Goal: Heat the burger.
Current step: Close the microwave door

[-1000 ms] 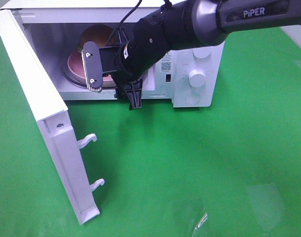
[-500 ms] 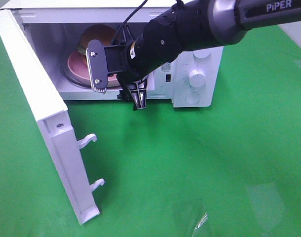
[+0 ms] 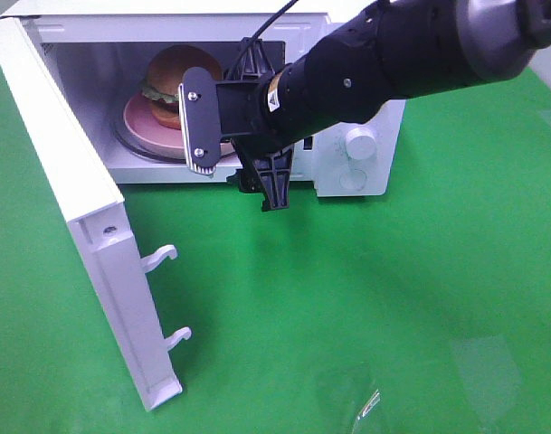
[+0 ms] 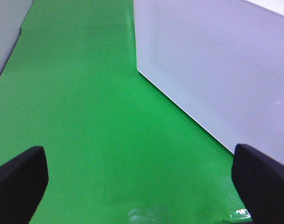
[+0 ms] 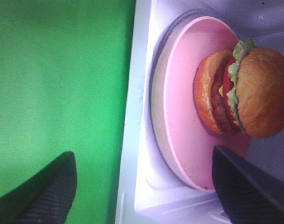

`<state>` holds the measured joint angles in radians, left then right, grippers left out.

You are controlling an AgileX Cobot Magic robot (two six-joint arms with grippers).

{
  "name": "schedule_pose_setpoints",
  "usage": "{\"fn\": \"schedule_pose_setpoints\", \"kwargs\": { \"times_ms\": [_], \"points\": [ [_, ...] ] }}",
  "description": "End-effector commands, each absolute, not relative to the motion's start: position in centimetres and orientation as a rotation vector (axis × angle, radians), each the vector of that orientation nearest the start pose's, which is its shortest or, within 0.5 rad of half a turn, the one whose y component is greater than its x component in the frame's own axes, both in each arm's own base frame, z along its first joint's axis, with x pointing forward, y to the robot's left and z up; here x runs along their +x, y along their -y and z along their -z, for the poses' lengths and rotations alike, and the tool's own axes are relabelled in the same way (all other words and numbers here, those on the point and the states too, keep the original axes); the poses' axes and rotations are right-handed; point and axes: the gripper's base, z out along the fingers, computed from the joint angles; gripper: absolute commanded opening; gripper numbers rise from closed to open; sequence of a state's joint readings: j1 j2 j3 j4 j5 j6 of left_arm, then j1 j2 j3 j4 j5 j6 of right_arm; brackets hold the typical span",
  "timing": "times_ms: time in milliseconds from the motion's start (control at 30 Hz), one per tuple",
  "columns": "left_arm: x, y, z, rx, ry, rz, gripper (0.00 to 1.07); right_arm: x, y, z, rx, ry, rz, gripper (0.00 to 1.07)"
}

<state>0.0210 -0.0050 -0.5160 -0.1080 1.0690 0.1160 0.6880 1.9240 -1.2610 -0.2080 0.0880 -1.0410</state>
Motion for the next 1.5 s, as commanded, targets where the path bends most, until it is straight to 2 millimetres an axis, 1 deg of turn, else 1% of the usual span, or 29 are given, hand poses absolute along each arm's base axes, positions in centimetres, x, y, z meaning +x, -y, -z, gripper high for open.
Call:
{"fn": "schedule_pose_setpoints", "kwargs": {
  "times_ms": [33, 67, 133, 167, 200, 233, 400, 467, 500, 533, 633, 700, 800, 833, 867, 933, 967, 1000, 1100, 1133, 1167, 1200, 1233, 1300, 1400, 1467, 1500],
  "points": [
    [-1.1, 0.9, -28.1, 0.098, -2.009, 0.05, 1.0, 32.5, -26.4, -20.6, -1.822, -1.286, 0.316, 0.76],
    [-1.1, 0.9, -28.1, 0.098, -2.009, 0.05, 1.0, 31.9, -26.0, -20.7, -1.824, -1.286, 0.314, 0.76],
    [-1.1, 0.9, -28.1, 0.098, -2.009, 0.05, 1.0, 31.7, -25.8, -20.7, -1.823, -1.287, 0.312, 0.76],
    [-1.1, 0.9, -28.1, 0.098, -2.009, 0.05, 1.0, 31.0, -25.3, -20.9, -1.82, -1.297, 0.305, 0.76],
    [-1.1, 0.9, -28.1, 0.098, -2.009, 0.05, 1.0, 31.0, -25.3, -20.9, -1.82, -1.297, 0.305, 0.76],
    [-1.1, 0.9, -28.1, 0.098, -2.009, 0.05, 1.0, 30.5, -24.9, -21.1, -1.797, -1.314, 0.291, 0.76],
    [-1.1, 0.9, -28.1, 0.098, -2.009, 0.05, 1.0, 29.5, -24.1, -21.4, -1.762, -1.355, 0.263, 0.76],
    [-1.1, 0.9, -28.1, 0.098, -2.009, 0.05, 1.0, 28.7, -23.4, -21.6, -1.734, -1.394, 0.239, 0.76],
    [-1.1, 0.9, -28.1, 0.098, -2.009, 0.05, 1.0, 28.7, -23.4, -21.6, -1.734, -1.394, 0.239, 0.76],
    [-1.1, 0.9, -28.1, 0.098, -2.009, 0.05, 1.0, 28.1, -22.9, -21.8, -1.714, -1.418, 0.223, 0.76],
    [-1.1, 0.9, -28.1, 0.098, -2.009, 0.05, 1.0, 27.6, -22.5, -21.9, -1.69, -1.447, 0.205, 0.76],
    [-1.1, 0.9, -28.1, 0.098, -2.009, 0.05, 1.0, 26.8, -21.8, -22.2, -1.641, -1.502, 0.169, 0.76],
    [-1.1, 0.9, -28.1, 0.098, -2.009, 0.05, 1.0, 26.2, -21.4, -22.5, -1.598, -1.539, 0.142, 0.76],
    [-1.1, 0.9, -28.1, 0.098, -2.009, 0.05, 1.0, 25.7, -20.9, -22.8, -1.548, -1.588, 0.109, 0.76],
    [-1.1, 0.9, -28.1, 0.098, -2.009, 0.05, 1.0, 25.7, -20.9, -22.8, -1.548, -1.588, 0.109, 0.76],
    [-1.1, 0.9, -28.1, 0.098, -2.009, 0.05, 1.0, 24.6, -19.9, -23.3, -1.447, -1.727, 0.044, 0.76],
    [-1.1, 0.9, -28.1, 0.098, -2.009, 0.05, 1.0, 24.6, -19.9, -23.3, -1.447, -1.727, 0.044, 0.76],
    [-1.1, 0.9, -28.1, 0.098, -2.009, 0.05, 1.0, 24.2, -19.4, -23.6, -1.405, -1.797, 0.02, 0.76],
    [-1.1, 0.9, -28.1, 0.098, -2.009, 0.05, 1.0, 23.9, -19.2, -23.6, -1.384, -1.838, 0.01, 0.76],
    [-1.1, 0.9, -28.1, 0.098, -2.009, 0.05, 1.0, 23.6, -18.7, -23.7, -1.348, -1.912, -0.006, 0.76],
    [-1.1, 0.9, -28.1, 0.098, -2.009, 0.05, 1.0, 23.6, -18.7, -23.7, -1.348, -1.912, -0.006, 0.76],
    [-1.1, 0.9, -28.1, 0.098, -2.009, 0.05, 1.0, 23.2, -18.2, -23.8, -1.305, -1.995, -0.018, 0.76],
    [-1.1, 0.9, -28.1, 0.098, -2.009, 0.05, 1.0, 23.2, -18.2, -23.8, -1.305, -1.995, -0.018, 0.76],
    [-1.1, 0.9, -28.1, 0.098, -2.009, 0.05, 1.0, 22.9, -16.7, -24.5, -1.16, -2.139, -0.039, 0.76],
    [-1.1, 0.9, -28.1, 0.098, -2.009, 0.05, 1.0, 22.9, -16.2, -24.7, -1.111, -2.179, -0.046, 0.76],
    [-1.1, 0.9, -28.1, 0.098, -2.009, 0.05, 1.0, 22.7, -14.0, -25.6, -0.942, -2.303, -0.055, 0.76],
    [-1.1, 0.9, -28.1, 0.098, -2.009, 0.05, 1.0, 22.7, -14.0, -25.6, -0.942, -2.303, -0.055, 0.76]
  ]
}}
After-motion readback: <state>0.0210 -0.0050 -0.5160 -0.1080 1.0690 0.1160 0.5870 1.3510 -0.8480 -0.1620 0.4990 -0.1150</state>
